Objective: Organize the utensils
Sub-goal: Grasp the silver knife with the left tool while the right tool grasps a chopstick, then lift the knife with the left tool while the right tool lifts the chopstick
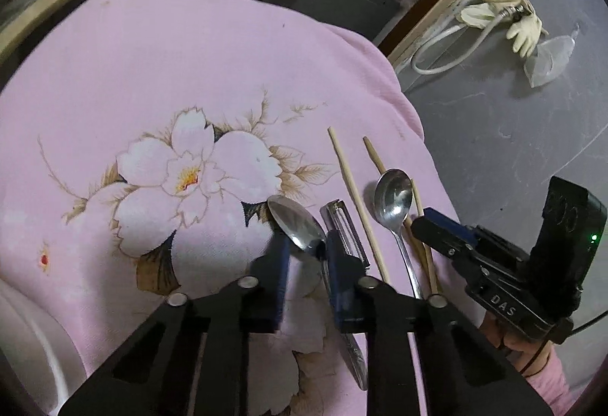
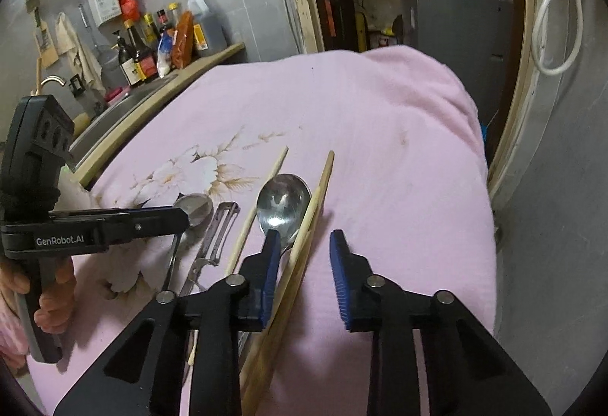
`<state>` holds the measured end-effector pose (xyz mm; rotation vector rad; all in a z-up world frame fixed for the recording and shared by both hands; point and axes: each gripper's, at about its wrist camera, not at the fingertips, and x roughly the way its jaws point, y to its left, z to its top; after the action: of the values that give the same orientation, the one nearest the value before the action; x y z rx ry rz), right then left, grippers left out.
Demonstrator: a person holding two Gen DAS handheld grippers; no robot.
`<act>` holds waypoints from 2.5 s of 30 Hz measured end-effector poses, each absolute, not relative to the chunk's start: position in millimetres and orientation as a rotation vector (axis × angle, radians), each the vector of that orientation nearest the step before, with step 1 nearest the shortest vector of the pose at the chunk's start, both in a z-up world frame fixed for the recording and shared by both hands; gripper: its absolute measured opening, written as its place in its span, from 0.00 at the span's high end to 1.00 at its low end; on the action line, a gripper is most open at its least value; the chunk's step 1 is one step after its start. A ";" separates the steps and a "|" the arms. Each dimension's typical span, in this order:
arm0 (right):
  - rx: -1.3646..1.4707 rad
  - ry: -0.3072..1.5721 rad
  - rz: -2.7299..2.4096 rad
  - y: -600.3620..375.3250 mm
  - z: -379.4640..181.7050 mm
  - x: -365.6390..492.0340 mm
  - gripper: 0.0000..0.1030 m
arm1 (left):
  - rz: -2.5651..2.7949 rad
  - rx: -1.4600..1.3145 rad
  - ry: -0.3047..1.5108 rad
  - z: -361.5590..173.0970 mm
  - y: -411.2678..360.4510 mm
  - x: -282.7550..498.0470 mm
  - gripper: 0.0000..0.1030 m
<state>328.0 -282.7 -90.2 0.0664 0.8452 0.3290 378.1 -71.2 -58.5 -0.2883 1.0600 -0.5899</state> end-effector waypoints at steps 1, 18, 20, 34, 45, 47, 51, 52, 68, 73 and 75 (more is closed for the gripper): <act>0.072 0.850 0.329 -283.1 -90.7 329.1 0.88 | -0.594 -0.297 1.065 -59.2 -71.8 379.7 0.88; 0.172 0.832 0.326 -295.6 -85.8 316.8 0.97 | -0.632 -0.265 1.101 -54.2 -82.1 378.6 1.00; 0.183 0.816 0.326 -297.6 -83.4 311.2 0.97 | -0.636 -0.258 1.085 -51.9 -81.6 373.7 1.00; 0.088 0.718 0.326 -274.1 -74.4 275.7 0.97 | -0.625 -0.143 0.876 -25.6 -90.3 316.8 1.00; 0.037 0.882 0.355 -260.6 -94.4 288.4 0.94 | -0.611 -0.172 0.938 -36.8 -77.8 314.0 1.00; -0.008 0.894 0.358 -252.5 -95.7 292.4 0.94 | -0.616 -0.178 0.939 -36.8 -77.5 314.4 1.00; -0.062 0.914 0.364 -241.7 -96.4 302.8 0.92 | -0.620 -0.187 0.941 -37.7 -75.6 315.3 1.00; -0.066 0.922 0.369 -239.7 -96.3 306.6 0.92 | -0.620 -0.190 0.943 -37.9 -75.0 315.7 1.00; 0.004 0.887 0.338 -266.9 -91.5 282.0 0.97 | -0.630 -0.207 0.939 -36.6 -69.3 312.7 1.00; 0.000 0.859 0.304 -272.4 -84.5 268.2 0.97 | -0.634 -0.196 0.921 -33.5 -71.3 309.2 1.00; 0.005 0.828 0.300 -273.3 -79.4 262.1 0.97 | -0.633 -0.191 0.895 -30.0 -71.2 305.5 1.00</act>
<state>262.1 -273.3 -79.4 0.0046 0.8283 0.2996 305.5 -71.2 -30.0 -0.1914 0.8947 -0.6326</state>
